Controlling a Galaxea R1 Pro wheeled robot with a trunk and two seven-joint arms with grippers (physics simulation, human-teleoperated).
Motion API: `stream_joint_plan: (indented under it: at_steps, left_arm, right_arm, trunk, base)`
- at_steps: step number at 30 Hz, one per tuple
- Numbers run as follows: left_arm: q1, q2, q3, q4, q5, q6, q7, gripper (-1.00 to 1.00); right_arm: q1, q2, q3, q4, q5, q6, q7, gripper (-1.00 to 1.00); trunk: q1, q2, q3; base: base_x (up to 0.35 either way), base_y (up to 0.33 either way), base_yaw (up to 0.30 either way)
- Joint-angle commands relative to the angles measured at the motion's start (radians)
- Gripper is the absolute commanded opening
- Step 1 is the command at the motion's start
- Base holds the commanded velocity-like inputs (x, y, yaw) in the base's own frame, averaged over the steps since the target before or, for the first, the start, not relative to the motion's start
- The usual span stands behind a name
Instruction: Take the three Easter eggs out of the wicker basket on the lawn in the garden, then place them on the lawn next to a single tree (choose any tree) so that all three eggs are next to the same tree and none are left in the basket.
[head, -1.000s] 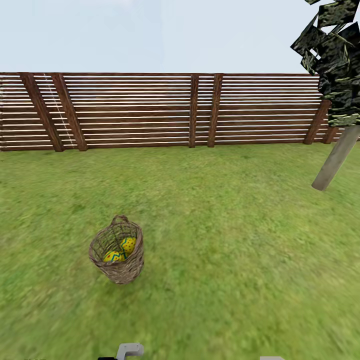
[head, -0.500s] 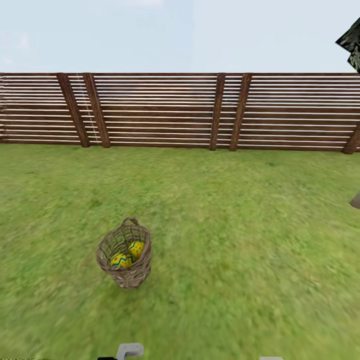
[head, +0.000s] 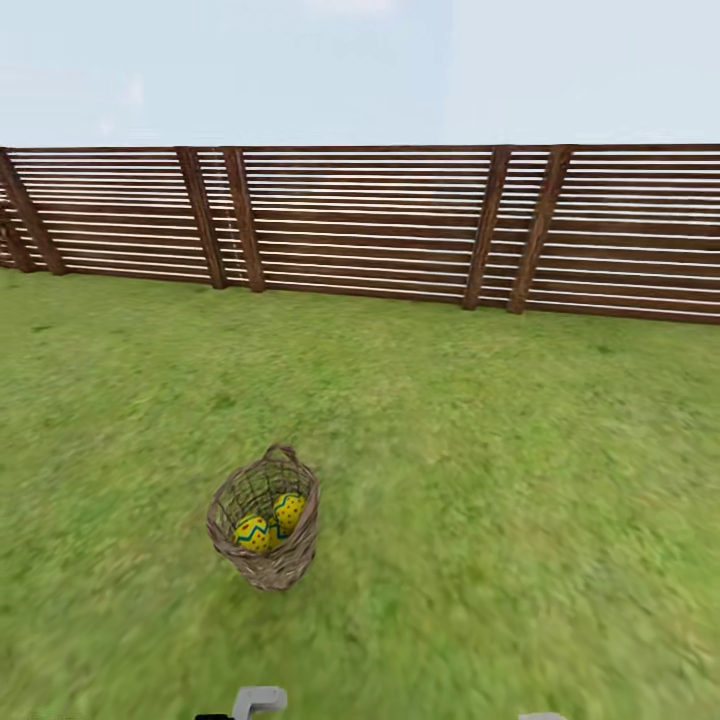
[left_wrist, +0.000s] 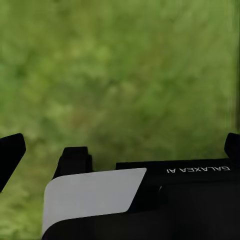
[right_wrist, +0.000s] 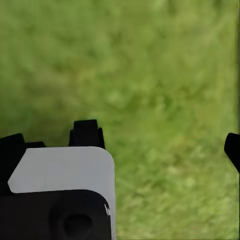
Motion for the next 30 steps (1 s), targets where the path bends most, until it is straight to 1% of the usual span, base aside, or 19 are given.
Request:
stream_joint_plan:
  at_steps: [1, 30]
  left_arm:
    - [0.000, 0.000, 0.001, -0.002, 0.001, 0.006, -0.002, 1.00]
    - [0.000, 0.000, 0.001, -0.001, 0.001, 0.008, 0.000, 1.00]
  right_arm:
    - [0.000, 0.000, -0.005, -0.002, 0.005, 0.006, -0.001, 1.00]
    - [0.000, 0.003, -0.005, -0.001, 0.005, 0.006, -0.001, 1.00]
  trunk:
    - [0.000, 0.000, -0.001]
    - [0.000, 0.000, -0.001]
  base:
    - [0.276, -0.203, 0.293]
    - [0.284, -0.181, 0.293]
